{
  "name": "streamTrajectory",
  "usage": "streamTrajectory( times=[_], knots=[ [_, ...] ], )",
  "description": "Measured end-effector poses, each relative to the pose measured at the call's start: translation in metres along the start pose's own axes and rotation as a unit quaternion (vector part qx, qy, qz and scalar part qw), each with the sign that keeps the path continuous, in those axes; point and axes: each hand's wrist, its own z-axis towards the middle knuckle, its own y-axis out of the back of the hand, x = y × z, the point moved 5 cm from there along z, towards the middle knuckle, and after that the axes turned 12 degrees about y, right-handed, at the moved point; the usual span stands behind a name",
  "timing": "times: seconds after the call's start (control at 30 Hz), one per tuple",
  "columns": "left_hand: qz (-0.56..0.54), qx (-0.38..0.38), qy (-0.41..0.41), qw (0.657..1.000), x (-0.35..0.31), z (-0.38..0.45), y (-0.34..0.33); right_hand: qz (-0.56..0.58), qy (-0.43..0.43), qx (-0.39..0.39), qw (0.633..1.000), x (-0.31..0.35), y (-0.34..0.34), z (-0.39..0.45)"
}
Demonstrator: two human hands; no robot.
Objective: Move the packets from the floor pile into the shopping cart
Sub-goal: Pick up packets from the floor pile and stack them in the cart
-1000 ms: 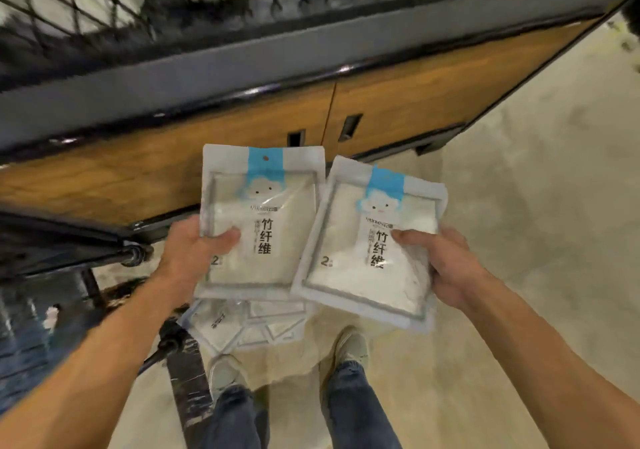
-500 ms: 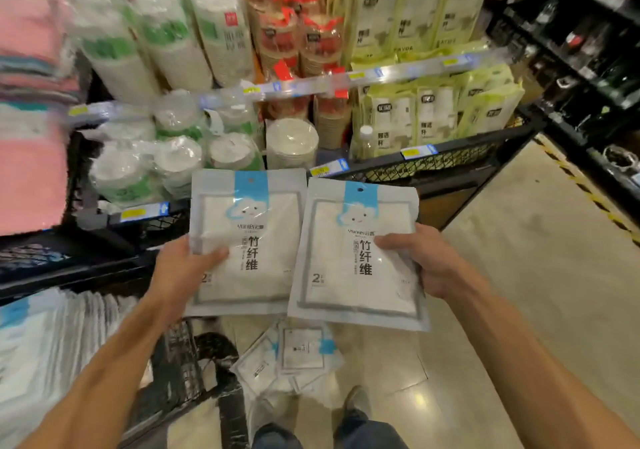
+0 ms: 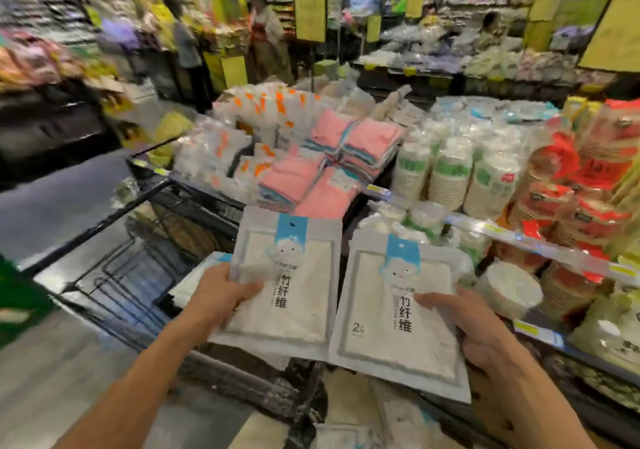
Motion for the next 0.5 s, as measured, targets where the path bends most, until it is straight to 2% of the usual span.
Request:
streamTrajectory(
  times=[0.17, 0.27, 0.5],
  knots=[
    [-0.023, -0.064, 0.037, 0.997, 0.025, -0.017, 0.089, -0.021, -0.001, 0.088, 0.996, -0.007, -0.086, 0.006],
    [-0.031, -0.074, 0.042, 0.996, 0.040, -0.010, 0.134, -0.035, 0.008, 0.094, 0.995, -0.014, -0.127, 0.000],
    [-0.035, -0.044, 0.034, 0.998, 0.074, 0.006, 0.228, -0.059, -0.009, 0.083, 0.995, -0.057, -0.216, 0.002]
  ],
)
